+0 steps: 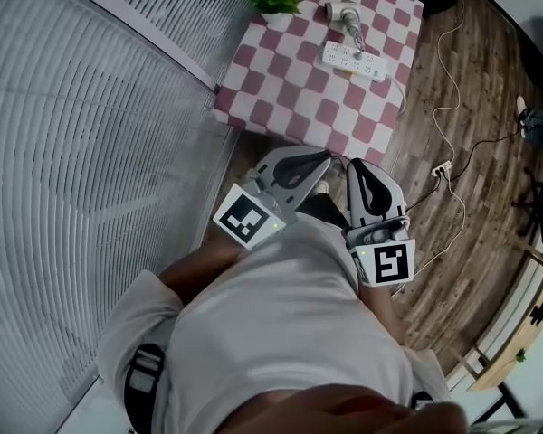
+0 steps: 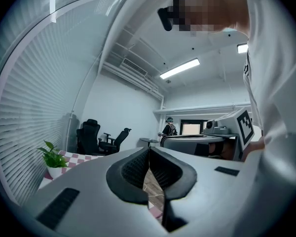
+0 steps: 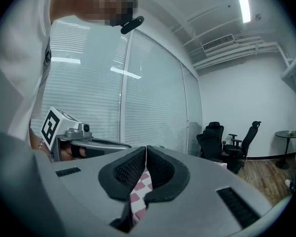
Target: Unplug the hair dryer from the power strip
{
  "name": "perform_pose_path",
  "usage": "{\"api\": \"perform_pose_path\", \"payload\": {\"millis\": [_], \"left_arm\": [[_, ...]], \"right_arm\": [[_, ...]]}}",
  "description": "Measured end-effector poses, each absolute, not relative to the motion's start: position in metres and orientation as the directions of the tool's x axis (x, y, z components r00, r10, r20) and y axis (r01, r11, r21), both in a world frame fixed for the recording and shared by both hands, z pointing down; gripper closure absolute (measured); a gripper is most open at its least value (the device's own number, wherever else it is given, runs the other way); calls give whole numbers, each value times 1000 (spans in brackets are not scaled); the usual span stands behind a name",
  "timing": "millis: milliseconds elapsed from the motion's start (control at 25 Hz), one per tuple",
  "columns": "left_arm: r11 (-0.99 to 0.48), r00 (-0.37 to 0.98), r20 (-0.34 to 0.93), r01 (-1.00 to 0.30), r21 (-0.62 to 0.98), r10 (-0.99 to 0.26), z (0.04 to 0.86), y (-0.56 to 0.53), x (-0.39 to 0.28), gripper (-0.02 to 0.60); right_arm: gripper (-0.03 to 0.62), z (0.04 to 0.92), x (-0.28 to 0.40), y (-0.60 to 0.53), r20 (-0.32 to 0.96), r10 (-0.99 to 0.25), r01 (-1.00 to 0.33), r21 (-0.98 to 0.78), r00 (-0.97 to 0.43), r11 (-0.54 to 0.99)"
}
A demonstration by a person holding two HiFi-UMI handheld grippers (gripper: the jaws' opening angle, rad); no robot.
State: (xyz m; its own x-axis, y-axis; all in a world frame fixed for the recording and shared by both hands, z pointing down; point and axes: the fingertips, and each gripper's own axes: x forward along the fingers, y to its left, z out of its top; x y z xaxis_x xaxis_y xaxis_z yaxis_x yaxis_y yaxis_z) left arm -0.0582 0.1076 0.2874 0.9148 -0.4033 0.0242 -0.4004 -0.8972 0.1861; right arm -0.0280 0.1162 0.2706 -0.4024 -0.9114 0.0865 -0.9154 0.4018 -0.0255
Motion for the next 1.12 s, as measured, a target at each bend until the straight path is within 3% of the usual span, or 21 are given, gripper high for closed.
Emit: {"api": "perform_pose_path", "payload": {"millis": [1120], "left_arm": [[-897,912,89,-410,168,-400,303,6,10,551]], "right_arm": [[562,277,58,14,72,-926,-929,-4,-370,370]]}}
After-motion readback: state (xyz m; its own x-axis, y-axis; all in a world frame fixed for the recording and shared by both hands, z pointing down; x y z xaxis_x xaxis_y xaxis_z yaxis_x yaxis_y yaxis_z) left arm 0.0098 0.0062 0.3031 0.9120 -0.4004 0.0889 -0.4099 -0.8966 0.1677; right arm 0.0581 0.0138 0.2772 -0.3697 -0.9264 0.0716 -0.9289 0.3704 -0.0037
